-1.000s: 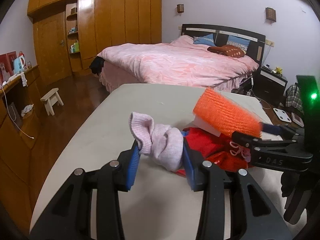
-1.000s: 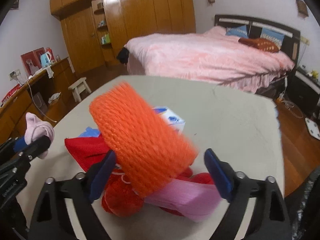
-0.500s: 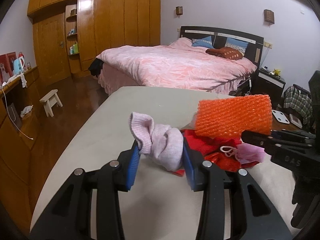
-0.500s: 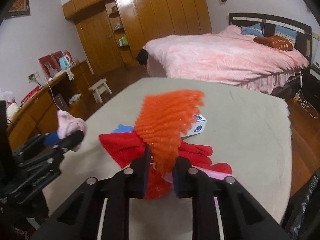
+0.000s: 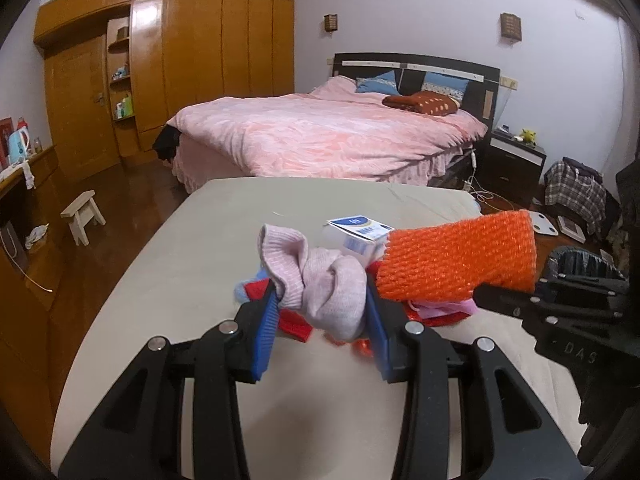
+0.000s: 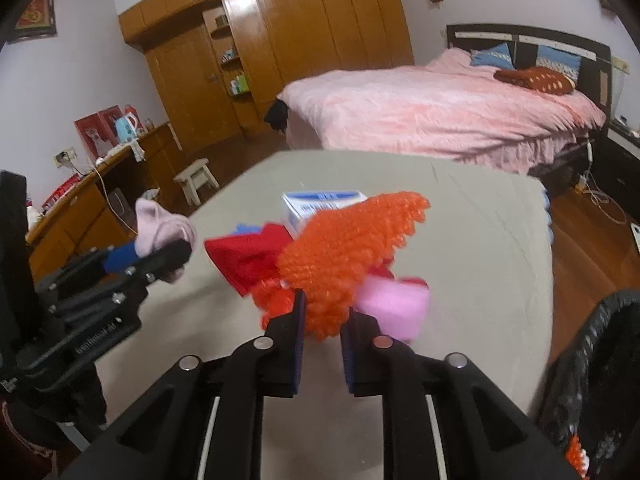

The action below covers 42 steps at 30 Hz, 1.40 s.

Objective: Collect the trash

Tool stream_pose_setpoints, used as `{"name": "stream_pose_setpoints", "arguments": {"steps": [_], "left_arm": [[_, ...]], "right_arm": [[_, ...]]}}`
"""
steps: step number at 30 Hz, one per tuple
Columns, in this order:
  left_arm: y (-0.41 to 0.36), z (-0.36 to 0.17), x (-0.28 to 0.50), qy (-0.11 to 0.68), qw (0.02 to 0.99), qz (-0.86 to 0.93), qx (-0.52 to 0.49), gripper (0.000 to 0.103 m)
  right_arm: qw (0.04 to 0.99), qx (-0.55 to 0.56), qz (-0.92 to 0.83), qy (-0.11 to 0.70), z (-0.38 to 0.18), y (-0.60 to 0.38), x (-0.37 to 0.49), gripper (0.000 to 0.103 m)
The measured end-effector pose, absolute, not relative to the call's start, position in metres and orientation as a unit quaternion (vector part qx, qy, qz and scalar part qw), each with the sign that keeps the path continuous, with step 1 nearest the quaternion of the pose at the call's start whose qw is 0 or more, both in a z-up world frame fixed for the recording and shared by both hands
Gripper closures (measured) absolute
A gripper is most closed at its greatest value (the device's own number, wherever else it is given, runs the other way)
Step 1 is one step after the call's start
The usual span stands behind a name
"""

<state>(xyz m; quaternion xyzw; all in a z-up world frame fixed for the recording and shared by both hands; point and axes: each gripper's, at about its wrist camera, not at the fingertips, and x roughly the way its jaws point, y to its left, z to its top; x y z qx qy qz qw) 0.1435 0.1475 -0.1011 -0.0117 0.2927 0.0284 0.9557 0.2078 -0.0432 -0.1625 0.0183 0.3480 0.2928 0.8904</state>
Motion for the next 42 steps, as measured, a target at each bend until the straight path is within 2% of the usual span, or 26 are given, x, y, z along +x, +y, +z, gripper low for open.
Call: {"name": "stream_pose_setpoints", "arguments": {"steps": [2,4,7,10,21,29,33,40,42], "left_arm": [[0.144,-0.104,0.144,0.297,0.955,0.025,-0.011,0.064],[0.141,-0.104,0.145,0.298,0.954,0.023,-0.008,0.064],[0.137,-0.106,0.146,0.299,0.954,0.020,-0.006,0.064],[0.137,-0.107,0.146,0.300,0.954,0.019,-0.007,0.064],[0.140,-0.111,0.148,0.301,0.953,0.027,-0.011,0.064],[0.144,-0.107,0.166,0.291,0.956,0.029,-0.016,0.064],[0.145,-0.103,0.176,0.284,0.958,0.031,-0.017,0.064],[0.150,-0.108,0.185,0.290,0.956,0.035,-0.016,0.064],[0.151,-0.111,0.185,0.294,0.955,0.036,-0.016,0.064]], "right_arm": [[0.891,0.025,0.285,0.352,-0.165,-0.048,0.209,0.069],[0.891,0.035,0.283,0.353,-0.164,-0.052,0.209,0.063],[0.891,0.043,0.280,0.355,-0.163,-0.055,0.210,0.062],[0.887,0.042,0.269,0.372,-0.168,-0.056,0.214,0.057],[0.895,0.026,0.227,0.383,-0.179,-0.077,0.207,0.054],[0.912,0.032,0.224,0.342,-0.149,-0.077,0.236,0.045],[0.905,0.016,0.237,0.352,-0.157,-0.062,0.261,0.041],[0.880,0.017,0.247,0.404,-0.200,-0.050,0.279,0.041],[0.878,0.026,0.253,0.405,-0.203,-0.052,0.276,0.049]]}}
